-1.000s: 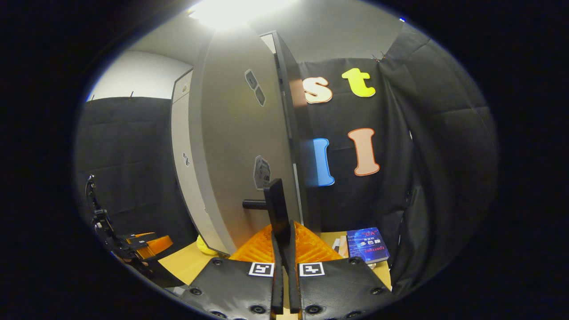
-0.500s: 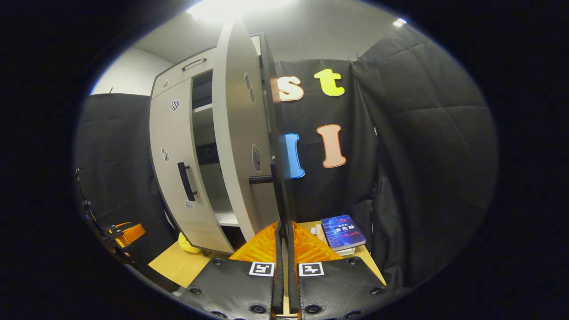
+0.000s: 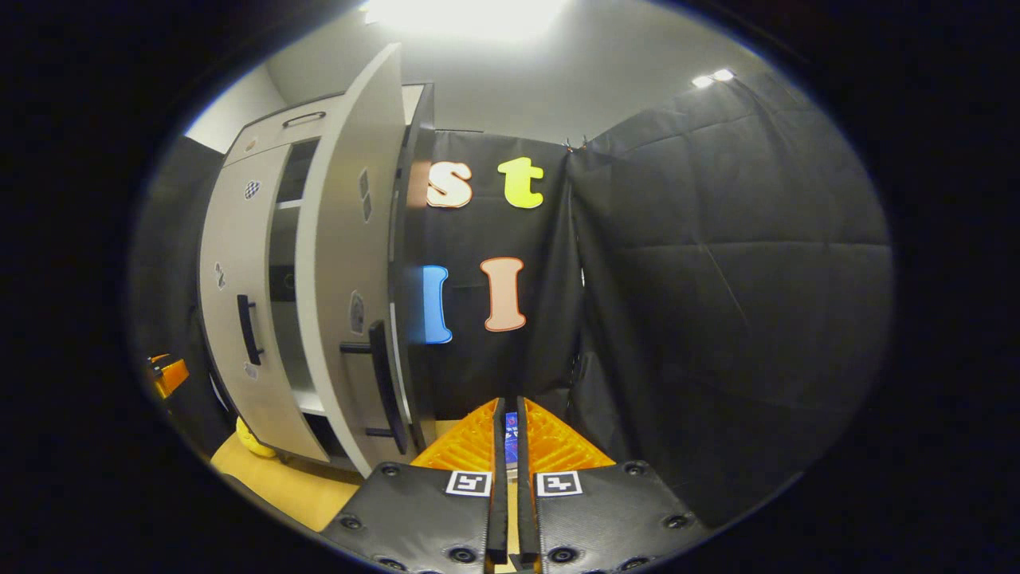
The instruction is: Open the right door of the double-door shoe cabinet with the right hand, and open the left door with the left hand.
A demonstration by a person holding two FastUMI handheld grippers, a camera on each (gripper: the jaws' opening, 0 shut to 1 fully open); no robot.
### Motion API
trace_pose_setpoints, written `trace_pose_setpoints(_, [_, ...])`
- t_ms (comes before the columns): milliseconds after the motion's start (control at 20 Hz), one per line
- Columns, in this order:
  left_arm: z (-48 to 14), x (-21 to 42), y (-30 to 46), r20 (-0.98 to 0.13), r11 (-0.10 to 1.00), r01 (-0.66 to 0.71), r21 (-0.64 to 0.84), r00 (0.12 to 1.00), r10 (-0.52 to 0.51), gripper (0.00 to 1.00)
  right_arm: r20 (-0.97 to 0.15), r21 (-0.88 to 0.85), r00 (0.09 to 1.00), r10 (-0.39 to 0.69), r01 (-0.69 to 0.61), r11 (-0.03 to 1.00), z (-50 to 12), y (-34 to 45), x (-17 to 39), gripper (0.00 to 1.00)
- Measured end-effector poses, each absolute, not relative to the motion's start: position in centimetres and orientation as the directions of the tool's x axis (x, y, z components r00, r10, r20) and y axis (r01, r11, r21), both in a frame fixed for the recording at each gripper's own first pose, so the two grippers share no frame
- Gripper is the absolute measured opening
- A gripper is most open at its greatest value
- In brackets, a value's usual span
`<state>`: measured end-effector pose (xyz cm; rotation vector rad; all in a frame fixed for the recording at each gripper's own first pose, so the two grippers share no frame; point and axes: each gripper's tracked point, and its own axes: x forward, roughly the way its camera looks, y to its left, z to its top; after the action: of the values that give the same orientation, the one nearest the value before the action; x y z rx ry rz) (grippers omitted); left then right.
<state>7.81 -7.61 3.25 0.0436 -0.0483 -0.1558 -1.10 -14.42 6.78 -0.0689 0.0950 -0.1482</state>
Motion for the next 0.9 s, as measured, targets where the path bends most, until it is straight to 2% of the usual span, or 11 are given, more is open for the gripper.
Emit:
trace_pose_setpoints(100, [4.1,9.5,-8.6,0.057,0.987,0.163,0.016,0.985,-0.164,0.96,-0.116,-0.026,0.982,-0.149,0.147,0.989,6.3,-15.3,0.6,0.14])
trace_pose_setpoints(250, [5.6,12.5,-9.7,0.083,0.988,0.155,-0.005,0.985,-0.154,0.96,-0.134,0.015,0.978,-0.158,0.161,0.987,5.8,-17.2,3.2,0.19])
trace_pose_setpoints(300, [6.0,13.6,-10.0,0.084,0.990,0.143,0.000,0.986,-0.143,0.96,-0.145,0.021,0.978,-0.153,0.157,0.987,5.4,-17.9,4.1,0.37])
trace_pose_setpoints(350, [6.3,14.6,-10.4,0.086,0.991,0.131,0.007,0.988,-0.131,0.96,-0.153,0.028,0.977,-0.151,0.157,0.987,5.1,-18.5,4.9,0.46])
trace_pose_setpoints(500, [7.6,17.5,-11.6,0.098,0.993,0.110,0.032,0.989,-0.112,0.96,-0.174,0.032,0.969,-0.176,0.185,0.982,3.8,-21.3,7.8,0.98])
trace_pose_setpoints(700, [7.4,21.0,-13.7,0.068,0.993,0.118,0.003,0.991,-0.118,0.96,-0.168,0.016,0.968,-0.188,0.193,0.981,2.9,-23.8,11.2,0.98])
trace_pose_setpoints(900, [6.9,23.8,-14.3,0.044,0.997,0.068,0.029,0.997,-0.069,0.96,-0.168,0.072,0.971,-0.169,0.183,0.980,2.3,-25.5,14.4,0.98])
